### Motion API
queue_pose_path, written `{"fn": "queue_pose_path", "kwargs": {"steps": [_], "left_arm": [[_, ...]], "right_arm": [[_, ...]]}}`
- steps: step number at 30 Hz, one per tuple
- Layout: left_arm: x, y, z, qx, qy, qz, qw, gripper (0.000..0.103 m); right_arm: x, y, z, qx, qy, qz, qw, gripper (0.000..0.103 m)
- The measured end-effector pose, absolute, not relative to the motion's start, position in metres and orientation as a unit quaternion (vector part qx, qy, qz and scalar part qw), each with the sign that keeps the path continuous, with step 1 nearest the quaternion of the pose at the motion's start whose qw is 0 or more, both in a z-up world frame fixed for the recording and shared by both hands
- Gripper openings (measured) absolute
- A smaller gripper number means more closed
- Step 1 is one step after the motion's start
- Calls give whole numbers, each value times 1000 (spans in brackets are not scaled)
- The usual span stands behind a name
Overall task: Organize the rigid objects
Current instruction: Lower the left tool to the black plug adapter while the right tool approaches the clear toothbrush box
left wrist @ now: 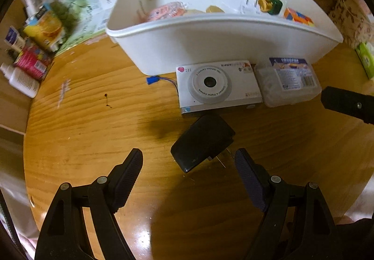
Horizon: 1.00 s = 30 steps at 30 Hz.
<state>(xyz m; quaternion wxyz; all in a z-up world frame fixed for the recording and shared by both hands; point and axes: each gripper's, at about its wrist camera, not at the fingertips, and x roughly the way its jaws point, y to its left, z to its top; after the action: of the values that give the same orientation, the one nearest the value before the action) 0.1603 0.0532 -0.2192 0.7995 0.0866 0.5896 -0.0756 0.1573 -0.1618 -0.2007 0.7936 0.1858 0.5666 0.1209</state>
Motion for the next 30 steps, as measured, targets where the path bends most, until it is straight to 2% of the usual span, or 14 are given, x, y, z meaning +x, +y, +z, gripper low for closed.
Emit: {"fn": "queue_pose_path", "kwargs": {"steps": [16,25,27,30], "left_arm": [[186,50,-243,78,625,-139,764,83],[194,54,-245,71,615,-157,769,82],[194,49,-244,71,611,-157,772,77],[194,52,-242,67,603,-160,779,60]], "right_arm": [[169,-146,-215,170,595,63,783,82],[179,-123,-222,129,607,60,782,82],[181,-117,-224,117,610,54,782,82],[183,-114,-227,111,615,50,779,82]]}}
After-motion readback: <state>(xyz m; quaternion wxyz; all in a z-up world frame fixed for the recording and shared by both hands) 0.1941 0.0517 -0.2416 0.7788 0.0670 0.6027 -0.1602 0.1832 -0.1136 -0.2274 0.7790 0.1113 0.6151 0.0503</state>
